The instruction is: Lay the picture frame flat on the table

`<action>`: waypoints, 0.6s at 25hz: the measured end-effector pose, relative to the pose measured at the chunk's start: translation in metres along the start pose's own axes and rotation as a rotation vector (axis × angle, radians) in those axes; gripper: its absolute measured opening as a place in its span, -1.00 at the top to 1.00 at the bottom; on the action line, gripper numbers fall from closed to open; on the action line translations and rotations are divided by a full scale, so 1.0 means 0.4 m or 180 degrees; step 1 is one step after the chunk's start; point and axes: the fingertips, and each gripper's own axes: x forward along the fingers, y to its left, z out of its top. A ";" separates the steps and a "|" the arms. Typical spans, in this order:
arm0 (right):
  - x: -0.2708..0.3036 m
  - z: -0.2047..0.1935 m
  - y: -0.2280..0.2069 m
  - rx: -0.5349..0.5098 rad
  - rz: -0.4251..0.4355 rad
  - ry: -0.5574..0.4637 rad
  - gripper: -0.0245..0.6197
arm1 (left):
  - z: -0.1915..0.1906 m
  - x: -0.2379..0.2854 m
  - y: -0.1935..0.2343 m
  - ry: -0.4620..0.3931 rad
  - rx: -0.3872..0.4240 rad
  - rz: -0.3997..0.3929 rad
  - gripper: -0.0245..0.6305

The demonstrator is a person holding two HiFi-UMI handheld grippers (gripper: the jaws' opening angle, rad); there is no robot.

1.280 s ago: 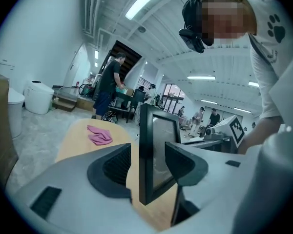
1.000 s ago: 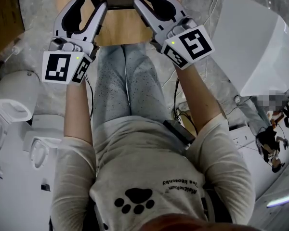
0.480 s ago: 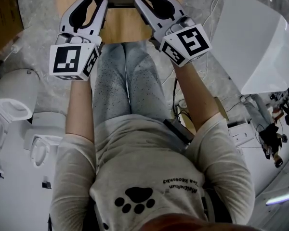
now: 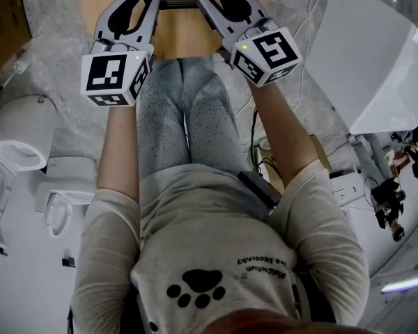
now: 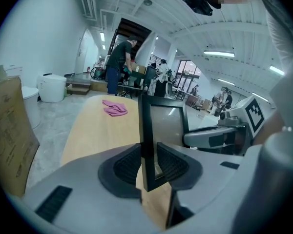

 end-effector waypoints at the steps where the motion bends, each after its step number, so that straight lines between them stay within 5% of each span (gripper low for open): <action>1: 0.004 -0.008 -0.002 0.0008 -0.0006 0.0018 0.66 | -0.008 0.003 0.003 0.0023 -0.0009 -0.0003 0.59; 15: 0.048 -0.130 -0.038 0.0089 -0.0133 0.0381 0.66 | -0.144 0.055 0.033 0.0431 -0.0168 -0.0015 0.63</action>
